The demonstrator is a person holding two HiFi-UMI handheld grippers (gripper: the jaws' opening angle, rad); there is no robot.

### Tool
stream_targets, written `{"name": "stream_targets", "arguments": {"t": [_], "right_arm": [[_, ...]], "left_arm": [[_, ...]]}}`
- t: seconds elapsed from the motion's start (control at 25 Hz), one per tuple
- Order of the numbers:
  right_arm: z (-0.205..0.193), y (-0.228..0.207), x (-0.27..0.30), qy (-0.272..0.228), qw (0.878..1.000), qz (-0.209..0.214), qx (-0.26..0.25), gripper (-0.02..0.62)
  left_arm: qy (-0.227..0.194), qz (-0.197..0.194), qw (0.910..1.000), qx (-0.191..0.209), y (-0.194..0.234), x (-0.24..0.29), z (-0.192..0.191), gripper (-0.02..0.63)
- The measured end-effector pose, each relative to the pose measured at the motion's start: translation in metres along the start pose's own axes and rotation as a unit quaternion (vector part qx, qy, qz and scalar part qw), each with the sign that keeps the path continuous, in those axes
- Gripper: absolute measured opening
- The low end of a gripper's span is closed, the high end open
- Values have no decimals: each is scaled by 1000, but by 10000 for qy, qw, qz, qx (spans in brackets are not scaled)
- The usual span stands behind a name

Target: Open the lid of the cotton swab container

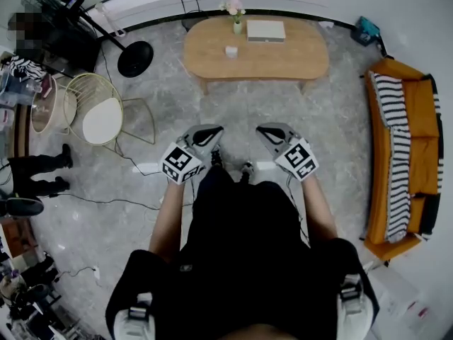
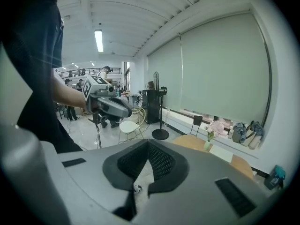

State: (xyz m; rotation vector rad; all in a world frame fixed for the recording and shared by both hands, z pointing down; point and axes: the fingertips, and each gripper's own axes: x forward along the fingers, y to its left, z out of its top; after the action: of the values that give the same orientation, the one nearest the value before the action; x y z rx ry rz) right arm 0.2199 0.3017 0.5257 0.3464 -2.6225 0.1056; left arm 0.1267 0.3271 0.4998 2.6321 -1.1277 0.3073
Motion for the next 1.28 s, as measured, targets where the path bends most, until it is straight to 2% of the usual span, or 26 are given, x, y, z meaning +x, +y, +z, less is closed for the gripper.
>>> {"name": "stream_targets", "arguments": {"t": [0.2, 0.52, 1.28], "right_arm": [[1, -9, 16, 161, 9998, -81, 89, -5], [26, -29, 56, 280, 9994, -212, 33, -5], [60, -67, 145, 309, 9966, -756, 104, -5]], "left_arm": [[-11, -101, 9999, -6, 23, 1, 5, 0], [13, -230, 9997, 8, 76, -5, 15, 0], [53, -695, 9974, 198, 186, -11, 22, 0]]}}
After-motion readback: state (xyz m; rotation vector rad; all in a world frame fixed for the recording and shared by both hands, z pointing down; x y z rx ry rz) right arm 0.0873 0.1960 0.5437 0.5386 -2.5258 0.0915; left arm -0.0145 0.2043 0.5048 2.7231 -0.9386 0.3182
